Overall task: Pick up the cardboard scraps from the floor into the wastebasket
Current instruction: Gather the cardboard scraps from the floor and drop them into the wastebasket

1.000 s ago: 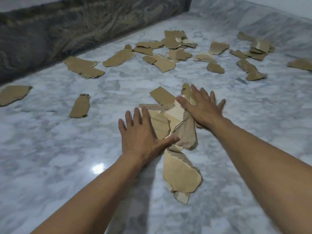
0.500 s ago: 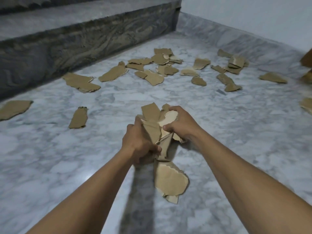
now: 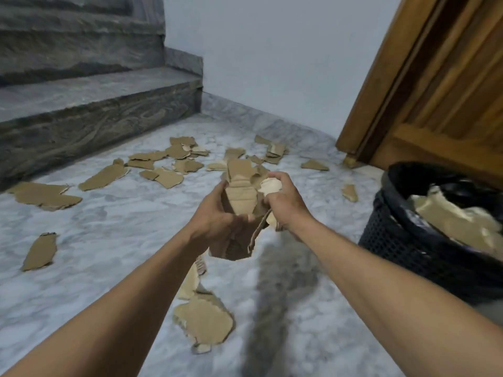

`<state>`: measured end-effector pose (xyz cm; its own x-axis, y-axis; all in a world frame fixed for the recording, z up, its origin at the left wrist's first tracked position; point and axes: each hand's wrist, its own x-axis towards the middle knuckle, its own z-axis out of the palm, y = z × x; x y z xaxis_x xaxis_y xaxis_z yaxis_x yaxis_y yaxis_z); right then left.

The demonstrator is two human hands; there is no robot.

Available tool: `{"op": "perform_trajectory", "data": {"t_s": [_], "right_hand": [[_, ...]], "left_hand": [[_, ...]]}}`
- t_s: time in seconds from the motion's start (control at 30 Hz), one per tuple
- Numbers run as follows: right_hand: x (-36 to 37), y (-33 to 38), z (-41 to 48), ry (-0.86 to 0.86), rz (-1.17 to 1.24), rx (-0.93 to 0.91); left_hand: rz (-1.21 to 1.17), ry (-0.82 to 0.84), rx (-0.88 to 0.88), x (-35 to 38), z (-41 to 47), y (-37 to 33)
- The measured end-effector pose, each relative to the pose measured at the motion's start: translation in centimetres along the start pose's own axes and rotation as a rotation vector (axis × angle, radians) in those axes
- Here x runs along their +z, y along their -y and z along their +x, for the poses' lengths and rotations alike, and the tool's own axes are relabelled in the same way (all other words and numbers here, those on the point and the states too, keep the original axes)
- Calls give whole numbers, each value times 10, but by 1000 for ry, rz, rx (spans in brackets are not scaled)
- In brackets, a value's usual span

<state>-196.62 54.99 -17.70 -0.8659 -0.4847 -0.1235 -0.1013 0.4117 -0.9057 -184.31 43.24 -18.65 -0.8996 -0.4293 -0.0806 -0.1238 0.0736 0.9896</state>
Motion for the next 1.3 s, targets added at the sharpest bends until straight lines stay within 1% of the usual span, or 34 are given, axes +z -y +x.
{"op": "perform_trajectory", "data": {"t_s": [0.1,0.2,0.37,0.47,0.57,0.63,0.73,0.77,0.83,0.9,0.97,1.03,1.1,1.17,1.23,1.3], "right_hand": [[-82,36,-10,-107,-60,-36],[-164,59,-23,-227,-81,-74],[-273,51,-46,-448,-16,-93],[-322,23,-50,-547,29,-81],[-352,-8,-51,-605,21,-16],[-365,-27,-53,-598,-67,62],[-374,-44,-61,-516,-215,194],[-374,-44,-64,-490,-270,207],[-367,-39,-68,-460,-374,200],[-347,-31,-69,-449,-462,180],[-316,-22,-67,-469,-547,137],[-273,-15,-65,-506,-591,35],[-223,-15,-64,-510,-628,-85],[-171,-22,-63,-497,-738,-205],[-118,-33,-64,-410,-770,-306],[-60,-47,-70,-226,-717,-306]], "left_hand": [[-28,57,69,50,10,-59],[8,109,130,108,23,-112],[81,230,238,211,37,-175],[137,310,239,268,45,-188],[207,341,210,313,54,-183],[283,363,204,334,58,-175],[455,346,259,342,63,-160],[526,314,295,339,64,-154],[592,222,407,324,59,-144],[595,121,554,303,51,-133],[577,54,612,276,44,-117],[580,-5,563,240,38,-92],[596,-63,455,195,32,-57],[639,-113,347,145,23,-16],[677,-168,222,93,8,27],[693,-238,112,42,-9,68]]}}
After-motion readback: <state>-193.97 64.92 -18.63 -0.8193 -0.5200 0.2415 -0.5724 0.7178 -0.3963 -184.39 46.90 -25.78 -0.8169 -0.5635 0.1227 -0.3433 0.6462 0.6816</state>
